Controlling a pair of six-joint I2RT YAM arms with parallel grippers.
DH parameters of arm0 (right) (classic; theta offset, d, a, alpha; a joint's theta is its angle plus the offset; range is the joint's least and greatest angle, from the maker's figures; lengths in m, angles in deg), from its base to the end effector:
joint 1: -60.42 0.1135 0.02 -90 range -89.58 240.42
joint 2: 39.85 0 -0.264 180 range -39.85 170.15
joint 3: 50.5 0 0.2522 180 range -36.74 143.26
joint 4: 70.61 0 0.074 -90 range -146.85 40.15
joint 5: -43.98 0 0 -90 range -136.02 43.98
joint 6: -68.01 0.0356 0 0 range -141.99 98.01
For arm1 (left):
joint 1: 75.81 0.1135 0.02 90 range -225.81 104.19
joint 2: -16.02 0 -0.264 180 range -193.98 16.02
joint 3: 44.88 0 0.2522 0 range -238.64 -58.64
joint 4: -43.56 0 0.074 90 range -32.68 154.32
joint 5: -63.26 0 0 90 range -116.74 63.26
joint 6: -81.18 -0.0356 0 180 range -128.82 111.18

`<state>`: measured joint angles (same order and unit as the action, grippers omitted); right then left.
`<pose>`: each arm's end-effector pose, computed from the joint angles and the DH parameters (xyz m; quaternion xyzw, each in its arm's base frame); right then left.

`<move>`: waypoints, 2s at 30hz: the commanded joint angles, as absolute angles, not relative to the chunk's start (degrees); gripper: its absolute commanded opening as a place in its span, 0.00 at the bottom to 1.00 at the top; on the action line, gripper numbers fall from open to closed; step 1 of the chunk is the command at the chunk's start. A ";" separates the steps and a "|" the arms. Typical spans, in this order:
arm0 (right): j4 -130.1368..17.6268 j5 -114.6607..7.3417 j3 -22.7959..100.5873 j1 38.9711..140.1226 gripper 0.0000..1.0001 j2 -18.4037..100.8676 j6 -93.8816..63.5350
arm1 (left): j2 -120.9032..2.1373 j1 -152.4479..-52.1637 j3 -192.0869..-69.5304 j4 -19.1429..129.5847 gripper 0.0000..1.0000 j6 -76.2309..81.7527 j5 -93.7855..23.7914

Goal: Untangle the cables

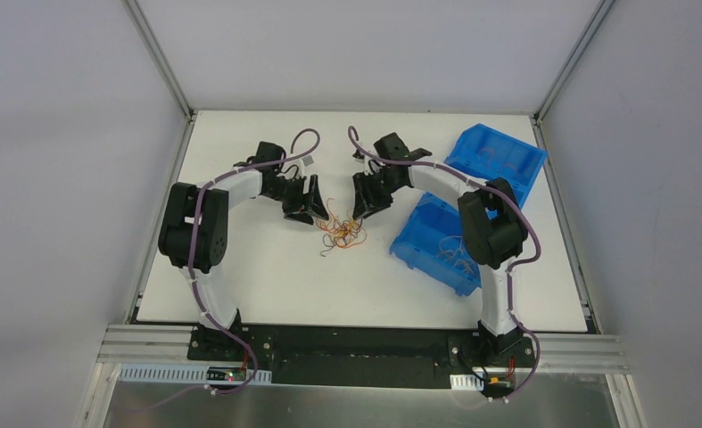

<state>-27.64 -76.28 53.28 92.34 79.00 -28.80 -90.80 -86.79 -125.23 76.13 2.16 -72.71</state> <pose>0.3694 0.2512 0.1903 -0.3755 0.8517 0.3027 0.2049 0.3612 -0.0962 0.1691 0.1042 0.8872 -0.4162 0.1695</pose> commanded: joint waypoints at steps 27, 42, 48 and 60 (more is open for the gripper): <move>-19.09 -77.70 59.97 68.75 0.00 58.26 -31.58 | -82.62 -70.96 -120.61 91.41 0.00 -16.63 -64.21; -19.60 -80.11 75.99 53.26 0.00 53.79 -29.86 | -89.60 -63.33 -127.72 98.93 0.00 -22.20 -55.18; -22.78 -81.52 86.52 47.78 0.00 54.94 -23.64 | -91.27 -62.72 -129.06 100.36 0.00 -23.30 -53.35; -31.86 -79.69 100.64 40.03 0.00 56.95 -10.52 | -92.30 -62.02 -128.03 101.01 0.00 -26.28 -48.87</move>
<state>-25.45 -80.87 94.20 42.88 57.05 -16.95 -91.66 -62.94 -128.05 99.04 -23.50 -52.98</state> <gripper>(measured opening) 0.010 0.019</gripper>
